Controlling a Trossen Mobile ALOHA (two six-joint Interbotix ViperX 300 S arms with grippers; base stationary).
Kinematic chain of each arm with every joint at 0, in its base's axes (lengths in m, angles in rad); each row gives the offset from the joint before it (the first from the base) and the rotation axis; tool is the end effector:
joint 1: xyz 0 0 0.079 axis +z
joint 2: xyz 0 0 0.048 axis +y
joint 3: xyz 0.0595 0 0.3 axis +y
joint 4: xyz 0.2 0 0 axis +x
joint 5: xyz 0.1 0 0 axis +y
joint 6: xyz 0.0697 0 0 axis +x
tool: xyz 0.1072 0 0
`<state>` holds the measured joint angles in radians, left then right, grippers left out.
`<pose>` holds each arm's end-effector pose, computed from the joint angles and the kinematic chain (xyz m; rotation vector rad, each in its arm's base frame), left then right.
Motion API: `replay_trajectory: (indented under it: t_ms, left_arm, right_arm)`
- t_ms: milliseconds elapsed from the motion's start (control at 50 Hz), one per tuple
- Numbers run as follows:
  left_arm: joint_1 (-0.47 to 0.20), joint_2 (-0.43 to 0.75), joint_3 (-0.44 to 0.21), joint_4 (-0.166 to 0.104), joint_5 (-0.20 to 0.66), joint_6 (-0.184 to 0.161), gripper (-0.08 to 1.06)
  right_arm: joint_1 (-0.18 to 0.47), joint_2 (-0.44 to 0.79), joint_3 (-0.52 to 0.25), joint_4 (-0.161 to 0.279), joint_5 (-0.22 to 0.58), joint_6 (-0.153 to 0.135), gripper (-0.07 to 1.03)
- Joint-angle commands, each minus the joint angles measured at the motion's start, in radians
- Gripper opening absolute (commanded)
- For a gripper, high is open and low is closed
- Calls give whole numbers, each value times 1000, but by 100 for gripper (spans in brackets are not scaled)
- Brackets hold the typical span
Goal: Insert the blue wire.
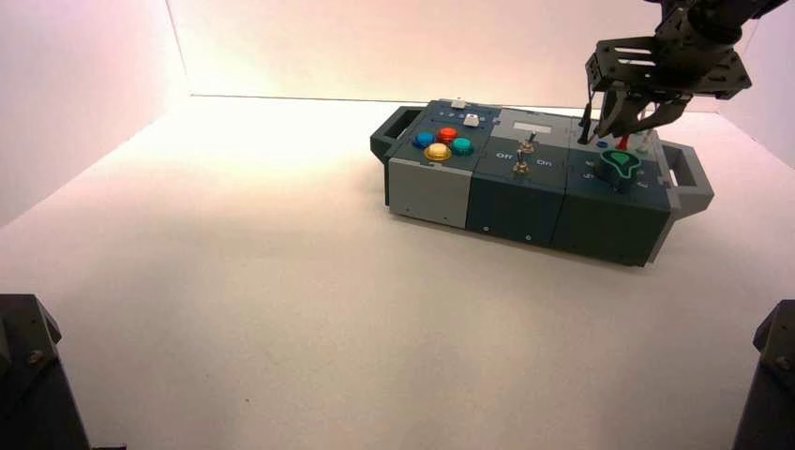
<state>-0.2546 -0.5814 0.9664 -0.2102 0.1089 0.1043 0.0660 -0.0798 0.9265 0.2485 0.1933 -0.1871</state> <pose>0.3076 -0.0842 0.2142 -0.0449 0.5033 -0.2457 0.3232 0.0297 0.0542 0.0420 1.0373 0.0735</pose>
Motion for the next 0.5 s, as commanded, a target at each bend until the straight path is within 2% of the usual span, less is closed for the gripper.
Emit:
replay_trajectory:
  t_ms: [20,500]
  left_arm:
    - [3,-6,-35,2,-3,5,-3]
    - [3,-3,-37,2,-3,3,-3]
  right_arm:
    - [2,-9,-25,2,-8,3,25]
    - [2,18,-61,2,-9,2,25]
